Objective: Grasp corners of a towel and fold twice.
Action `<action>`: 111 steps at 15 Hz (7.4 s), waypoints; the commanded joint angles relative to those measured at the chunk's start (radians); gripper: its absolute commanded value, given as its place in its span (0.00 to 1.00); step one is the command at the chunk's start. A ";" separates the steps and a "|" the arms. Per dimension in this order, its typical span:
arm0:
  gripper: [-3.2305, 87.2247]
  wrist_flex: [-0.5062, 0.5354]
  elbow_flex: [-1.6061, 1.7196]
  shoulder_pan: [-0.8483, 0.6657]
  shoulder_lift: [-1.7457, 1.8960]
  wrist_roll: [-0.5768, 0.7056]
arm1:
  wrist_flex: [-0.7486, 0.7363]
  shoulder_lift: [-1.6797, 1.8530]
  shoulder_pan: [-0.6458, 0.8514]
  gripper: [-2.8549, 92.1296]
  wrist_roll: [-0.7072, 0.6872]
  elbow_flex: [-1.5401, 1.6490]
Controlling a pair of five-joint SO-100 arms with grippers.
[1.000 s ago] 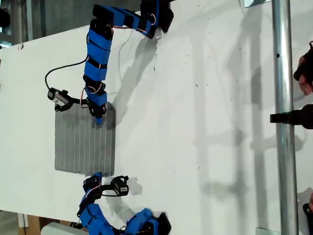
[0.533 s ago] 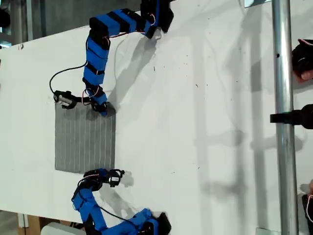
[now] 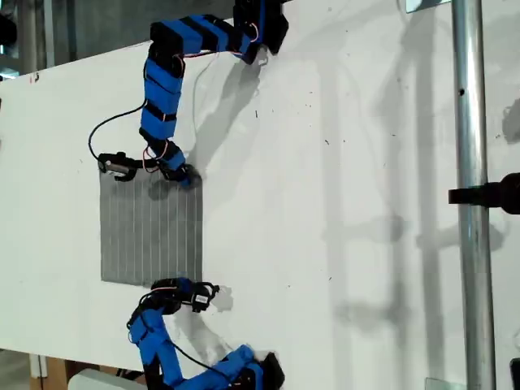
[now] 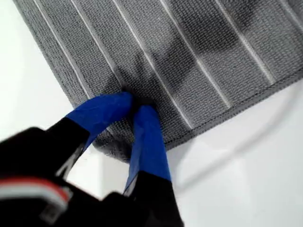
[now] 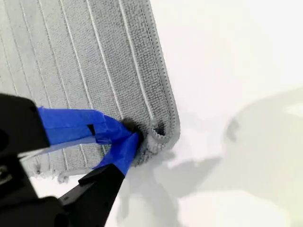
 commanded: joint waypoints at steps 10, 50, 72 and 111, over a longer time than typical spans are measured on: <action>0.00 -0.126 0.611 0.456 0.704 -0.334 | -0.015 0.890 -0.183 0.05 0.052 0.776; 0.37 0.565 0.282 0.492 1.391 -0.236 | 0.781 0.649 -0.078 0.35 -0.100 -0.110; 0.33 0.534 0.345 0.419 1.115 -0.391 | 0.658 -0.275 -0.138 0.03 -0.198 -0.588; 0.00 0.430 -0.164 1.028 0.388 -0.646 | 0.646 0.566 -0.640 0.03 0.167 0.012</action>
